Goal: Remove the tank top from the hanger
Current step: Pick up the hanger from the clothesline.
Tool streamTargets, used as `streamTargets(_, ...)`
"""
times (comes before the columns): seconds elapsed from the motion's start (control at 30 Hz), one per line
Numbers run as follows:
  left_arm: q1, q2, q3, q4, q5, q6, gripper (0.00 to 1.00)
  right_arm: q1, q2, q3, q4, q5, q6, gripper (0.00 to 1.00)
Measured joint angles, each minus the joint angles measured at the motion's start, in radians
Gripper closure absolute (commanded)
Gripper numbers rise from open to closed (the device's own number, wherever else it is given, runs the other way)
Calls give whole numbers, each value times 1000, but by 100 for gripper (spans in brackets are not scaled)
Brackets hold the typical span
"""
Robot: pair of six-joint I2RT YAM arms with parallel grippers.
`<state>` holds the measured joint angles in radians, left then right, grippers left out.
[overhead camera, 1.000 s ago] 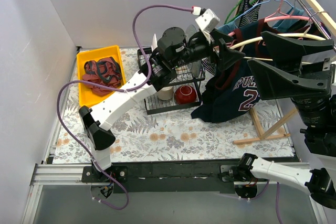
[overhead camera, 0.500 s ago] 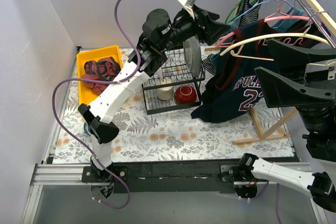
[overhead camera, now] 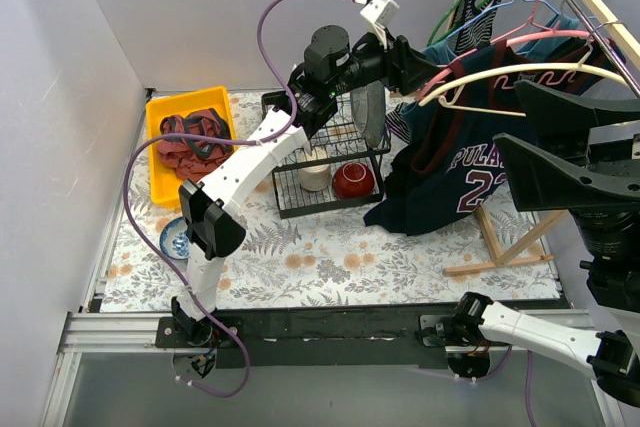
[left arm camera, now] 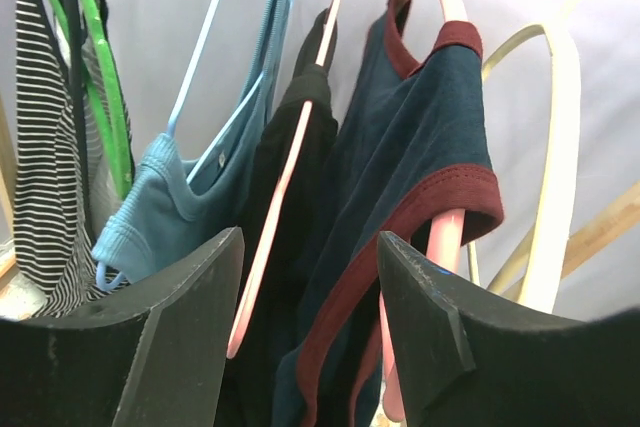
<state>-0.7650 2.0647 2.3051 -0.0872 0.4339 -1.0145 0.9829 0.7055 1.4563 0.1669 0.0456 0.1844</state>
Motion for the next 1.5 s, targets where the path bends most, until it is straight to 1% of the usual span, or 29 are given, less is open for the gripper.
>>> streamTargets(0.37,-1,-2,-9,19,9,-11,41,0,1,-8,1,0,0,7)
streamTargets(0.53,-1,-49,-61,64,3,-37,37,0,1,-13,3,0,0,7)
streamTargets(0.63,-1,-76,-72,93,0,-50,36,0,1,-15,3,0,0,7)
streamTargets(0.7,-1,-90,-72,111,0,-56,38,0,1,-15,6,-1,0,7)
streamTargets(0.9,-3,-103,-80,142,6,-64,40,0,1,-19,17,-5,6,8)
streamTargets(1.03,-8,-93,-87,140,21,-63,44,0,0,-27,17,-5,13,8)
streamTargets(1.43,-64,-61,-69,74,26,9,45,0,-11,-34,17,-5,22,9)
streamTargets(1.5,-67,-61,-70,64,23,21,49,0,-14,-34,18,-5,22,9)
